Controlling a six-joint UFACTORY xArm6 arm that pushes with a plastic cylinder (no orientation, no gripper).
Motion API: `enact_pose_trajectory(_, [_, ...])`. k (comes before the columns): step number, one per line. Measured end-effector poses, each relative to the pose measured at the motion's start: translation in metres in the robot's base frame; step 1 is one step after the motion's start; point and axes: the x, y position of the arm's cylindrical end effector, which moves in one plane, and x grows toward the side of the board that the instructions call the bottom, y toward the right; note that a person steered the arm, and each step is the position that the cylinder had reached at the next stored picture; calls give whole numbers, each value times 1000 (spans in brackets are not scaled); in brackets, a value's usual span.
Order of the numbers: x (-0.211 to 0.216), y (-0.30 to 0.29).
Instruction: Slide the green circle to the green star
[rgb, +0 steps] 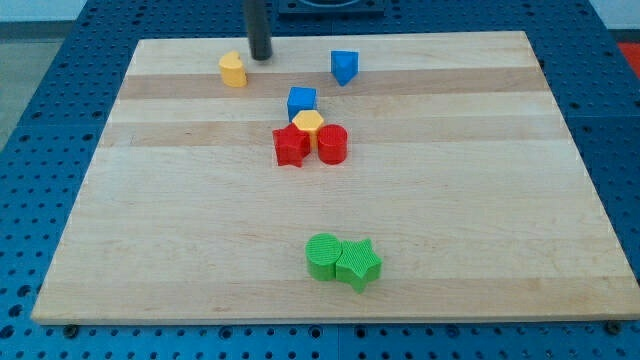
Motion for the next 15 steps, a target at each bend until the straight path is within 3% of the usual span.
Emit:
enact_pose_trajectory(2, [14,-47])
enact_pose_trajectory(5, [20,-10])
enact_pose_trajectory(11, [123,8])
enact_pose_trajectory(15, [125,26])
